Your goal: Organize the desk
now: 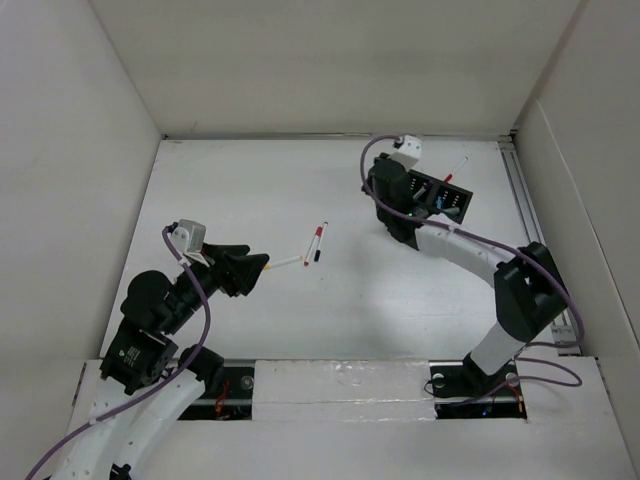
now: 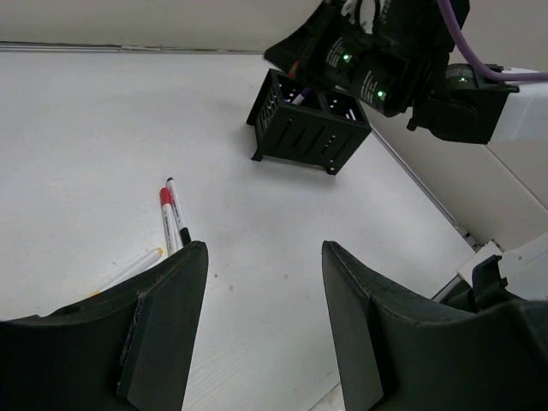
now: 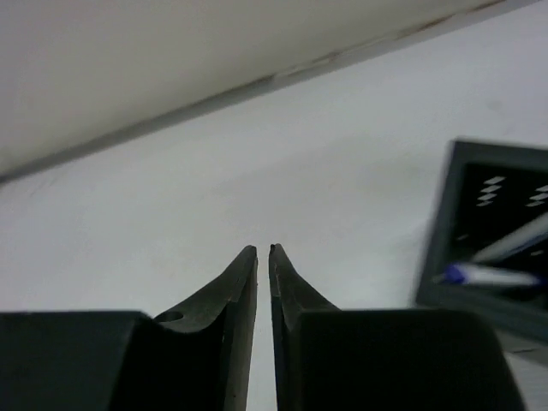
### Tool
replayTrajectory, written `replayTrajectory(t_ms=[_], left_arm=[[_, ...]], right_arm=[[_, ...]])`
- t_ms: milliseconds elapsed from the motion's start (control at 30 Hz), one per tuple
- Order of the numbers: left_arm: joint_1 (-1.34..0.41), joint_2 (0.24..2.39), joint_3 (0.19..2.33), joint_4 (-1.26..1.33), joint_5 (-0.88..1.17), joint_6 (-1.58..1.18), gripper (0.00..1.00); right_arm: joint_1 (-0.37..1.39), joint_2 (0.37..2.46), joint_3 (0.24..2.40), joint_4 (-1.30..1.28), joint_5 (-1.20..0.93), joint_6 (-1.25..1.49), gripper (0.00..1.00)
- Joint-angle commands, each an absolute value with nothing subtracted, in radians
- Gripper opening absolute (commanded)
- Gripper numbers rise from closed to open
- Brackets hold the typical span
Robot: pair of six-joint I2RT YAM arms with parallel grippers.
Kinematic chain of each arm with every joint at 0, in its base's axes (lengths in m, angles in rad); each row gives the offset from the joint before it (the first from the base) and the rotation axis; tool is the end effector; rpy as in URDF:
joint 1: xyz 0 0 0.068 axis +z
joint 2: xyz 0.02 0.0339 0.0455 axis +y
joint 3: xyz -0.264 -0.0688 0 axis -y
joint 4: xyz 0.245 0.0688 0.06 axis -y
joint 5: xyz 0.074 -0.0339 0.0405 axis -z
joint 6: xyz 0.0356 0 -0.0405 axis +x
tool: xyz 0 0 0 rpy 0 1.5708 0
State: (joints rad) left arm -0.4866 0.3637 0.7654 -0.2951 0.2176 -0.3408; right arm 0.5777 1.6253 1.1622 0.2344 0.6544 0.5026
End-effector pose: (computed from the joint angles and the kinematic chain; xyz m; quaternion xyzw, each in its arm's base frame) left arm 0.0702 -0.0458 0.3700 0.1289 0.6568 -0.3637 0.6478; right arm 0.3301 0.1893 0.2982 0.1719 0.7486 0.0869 0.6344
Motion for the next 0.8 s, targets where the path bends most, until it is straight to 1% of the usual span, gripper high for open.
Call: replayTrajectory(t_ms=[0, 33, 67, 100, 133, 167, 200, 300, 333, 367, 467, 533, 633, 700, 767], left_arm=[[-0.482, 0.353, 0.762, -0.247, 0.233, -0.328, 0.52], [-0.482, 0.350, 0.761, -0.245, 0.232, -0.330, 0.52], [-0.482, 0.350, 0.759, -0.245, 0.232, -0.331, 0.52], [-0.482, 0.348, 0.759, -0.245, 0.233, -0.330, 0.52], [-0.482, 0.348, 0.759, -0.245, 0.233, -0.330, 0.52], [-0.482, 0.348, 0.761, -0.247, 0.233, -0.331, 0.52], [-0.482, 0.347, 0.761, -0.247, 0.230, -0.330, 0.52], [-0.482, 0.344, 0.761, -0.245, 0.230, -0.330, 0.52], [-0.482, 0.345, 0.761, -0.245, 0.233, -0.330, 0.52], [-0.482, 0.347, 0.762, -0.250, 0.235, -0.330, 0.52], [-0.482, 0.345, 0.761, -0.242, 0.230, -0.330, 0.52], [-0.482, 0.348, 0.759, -0.245, 0.235, -0.330, 0.52], [-0.482, 0.344, 0.761, -0.247, 0.235, -0.330, 0.52], [-0.482, 0.334, 0.758, -0.242, 0.226, -0.330, 0.52], [-0.482, 0.337, 0.758, -0.247, 0.232, -0.330, 0.52]], right_arm=[[0.675, 1.687, 1.231, 0.141, 0.526, 0.541, 0.18], [0.713, 1.731, 1.261, 0.111, 0.523, 0.554, 0.28], [0.728, 1.758, 1.261, 0.103, 0.514, 0.554, 0.28], [0.753, 1.816, 1.316, 0.066, 0.512, 0.572, 0.37], [0.753, 1.816, 1.316, 0.066, 0.512, 0.572, 0.37], [0.765, 1.872, 1.334, 0.025, 0.514, 0.580, 0.40], [0.765, 1.900, 1.353, 0.009, 0.506, 0.587, 0.41], [0.765, 1.986, 1.410, -0.057, 0.498, 0.617, 0.41], [0.765, 1.999, 1.414, -0.055, 0.499, 0.633, 0.39], [0.765, 2.012, 1.425, -0.058, 0.489, 0.637, 0.32], [0.765, 2.063, 1.472, -0.092, 0.491, 0.647, 0.30], [0.765, 2.106, 1.497, -0.116, 0.479, 0.652, 0.30], [0.765, 2.138, 1.523, -0.123, 0.465, 0.655, 0.32], [0.765, 2.144, 1.528, -0.121, 0.472, 0.661, 0.35], [0.765, 2.145, 1.528, -0.118, 0.465, 0.673, 0.35]])
